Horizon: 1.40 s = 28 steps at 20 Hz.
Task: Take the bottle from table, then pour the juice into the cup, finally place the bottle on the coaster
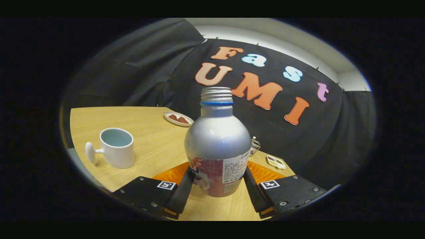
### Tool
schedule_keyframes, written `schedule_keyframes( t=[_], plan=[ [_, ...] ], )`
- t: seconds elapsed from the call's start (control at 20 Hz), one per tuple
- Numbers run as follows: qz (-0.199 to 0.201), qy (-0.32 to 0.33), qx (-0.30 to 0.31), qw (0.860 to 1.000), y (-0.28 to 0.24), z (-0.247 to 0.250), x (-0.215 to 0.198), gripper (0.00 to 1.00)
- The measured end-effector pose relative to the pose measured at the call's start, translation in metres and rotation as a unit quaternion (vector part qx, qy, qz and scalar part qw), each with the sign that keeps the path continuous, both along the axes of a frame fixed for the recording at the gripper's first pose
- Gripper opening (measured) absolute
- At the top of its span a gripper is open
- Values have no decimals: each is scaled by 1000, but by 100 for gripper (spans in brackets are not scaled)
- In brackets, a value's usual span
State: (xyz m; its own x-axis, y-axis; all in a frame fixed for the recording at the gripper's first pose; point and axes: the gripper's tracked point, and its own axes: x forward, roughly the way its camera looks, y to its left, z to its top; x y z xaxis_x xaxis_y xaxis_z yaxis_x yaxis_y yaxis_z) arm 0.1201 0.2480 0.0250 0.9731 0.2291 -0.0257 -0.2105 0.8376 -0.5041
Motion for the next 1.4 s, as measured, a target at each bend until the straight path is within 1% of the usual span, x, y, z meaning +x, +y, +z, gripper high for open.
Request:
schedule_keyframes(
  t=[0.2,0.35,0.45,0.65,0.9,1.2,1.4],
  plan=[
    [3,-17,-80,997,26,-3,0,77],
    [1,-29,-139,990,39,-7,4,77],
    [-2,-42,-179,983,44,-9,5,77],
    [-6,-72,-268,961,57,-11,6,77],
    [-20,-115,-363,924,58,-10,6,77],
    [-24,-141,-430,891,60,-3,14,77],
    [-29,-154,-458,875,59,5,16,77]
  ],
)
